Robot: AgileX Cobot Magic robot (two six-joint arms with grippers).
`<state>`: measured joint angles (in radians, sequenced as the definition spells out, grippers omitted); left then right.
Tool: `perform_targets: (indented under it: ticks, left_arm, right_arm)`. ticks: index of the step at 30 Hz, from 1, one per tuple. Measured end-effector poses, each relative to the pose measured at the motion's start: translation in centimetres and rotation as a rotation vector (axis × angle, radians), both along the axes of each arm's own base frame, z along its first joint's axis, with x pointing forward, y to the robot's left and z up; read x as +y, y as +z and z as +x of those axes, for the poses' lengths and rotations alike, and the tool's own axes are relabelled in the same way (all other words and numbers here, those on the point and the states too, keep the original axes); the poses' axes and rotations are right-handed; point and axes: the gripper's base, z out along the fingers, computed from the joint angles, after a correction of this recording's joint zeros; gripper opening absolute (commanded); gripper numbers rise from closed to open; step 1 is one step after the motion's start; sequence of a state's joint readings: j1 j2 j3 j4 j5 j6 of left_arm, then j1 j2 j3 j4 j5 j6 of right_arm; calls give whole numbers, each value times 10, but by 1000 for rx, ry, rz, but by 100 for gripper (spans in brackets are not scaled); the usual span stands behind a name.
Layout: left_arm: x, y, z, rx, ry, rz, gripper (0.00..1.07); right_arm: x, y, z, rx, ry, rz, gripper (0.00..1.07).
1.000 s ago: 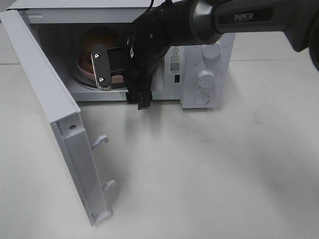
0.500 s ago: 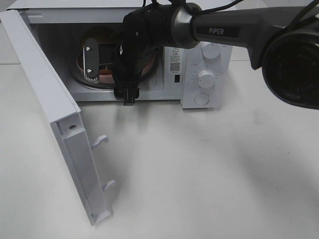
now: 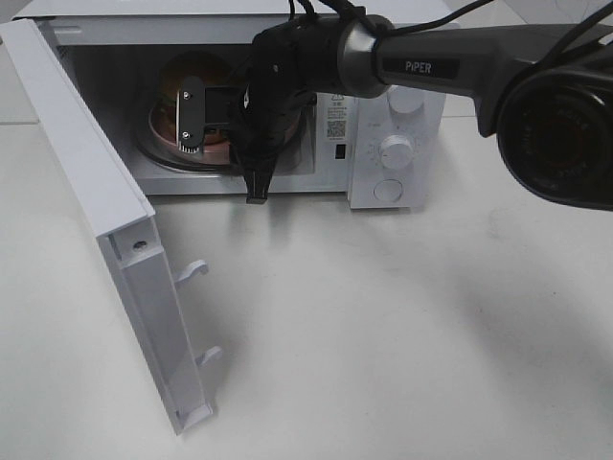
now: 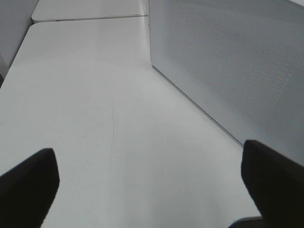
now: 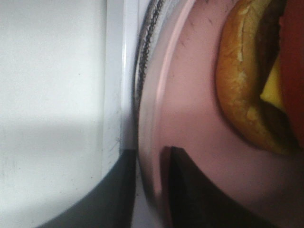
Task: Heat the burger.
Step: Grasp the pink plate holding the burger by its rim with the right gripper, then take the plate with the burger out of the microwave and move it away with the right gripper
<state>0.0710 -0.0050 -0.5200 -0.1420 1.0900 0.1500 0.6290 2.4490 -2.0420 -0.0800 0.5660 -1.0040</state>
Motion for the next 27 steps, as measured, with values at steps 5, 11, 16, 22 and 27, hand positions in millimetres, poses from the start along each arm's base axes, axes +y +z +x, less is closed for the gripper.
perform_targets:
  ticks: [5,11,16,22,27]
  left_arm:
    - [0,0,0,0,0,0,98]
    - [0,0,0,0,0,0,98]
    - [0,0,0,0,0,0,98]
    - [0,0,0,0,0,0,98]
    - [0,0,0,0,0,0,98]
  right_arm:
    - [2,1,-1,-5,9,5,0]
    - [2,2,-2,1,31,-15,0]
    - [3,10,-11,41,114,-62,0]
    - [2,16,-14,46,157,-87,0]
    - [1,23,-20,56,169,-97,0]
